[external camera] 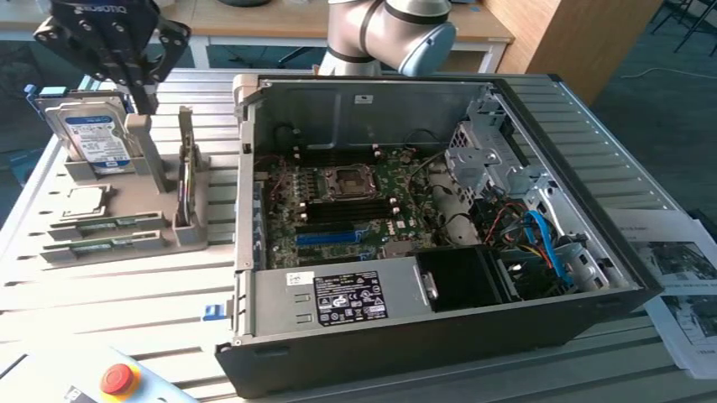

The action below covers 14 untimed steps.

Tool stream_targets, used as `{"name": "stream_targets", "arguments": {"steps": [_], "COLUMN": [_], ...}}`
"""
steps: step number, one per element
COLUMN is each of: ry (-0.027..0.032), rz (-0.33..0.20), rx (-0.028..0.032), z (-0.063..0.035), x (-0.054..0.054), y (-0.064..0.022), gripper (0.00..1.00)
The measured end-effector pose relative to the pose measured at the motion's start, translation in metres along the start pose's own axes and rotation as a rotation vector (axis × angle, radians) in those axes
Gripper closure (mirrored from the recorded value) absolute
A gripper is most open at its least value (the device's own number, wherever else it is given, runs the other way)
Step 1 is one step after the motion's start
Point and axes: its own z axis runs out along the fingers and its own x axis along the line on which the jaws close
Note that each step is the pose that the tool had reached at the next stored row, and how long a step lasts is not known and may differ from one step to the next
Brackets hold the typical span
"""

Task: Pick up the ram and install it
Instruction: 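Reach for the ram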

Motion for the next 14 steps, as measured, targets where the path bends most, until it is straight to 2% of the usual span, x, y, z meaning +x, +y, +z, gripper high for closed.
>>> {"name": "stream_targets", "arguments": {"steps": [14], "ry": [-0.0001], "rz": [0.000], "rx": [-0.0001], "z": [-0.0011], "x": [0.051], "y": [-0.0036], "gripper": [0.90]}}
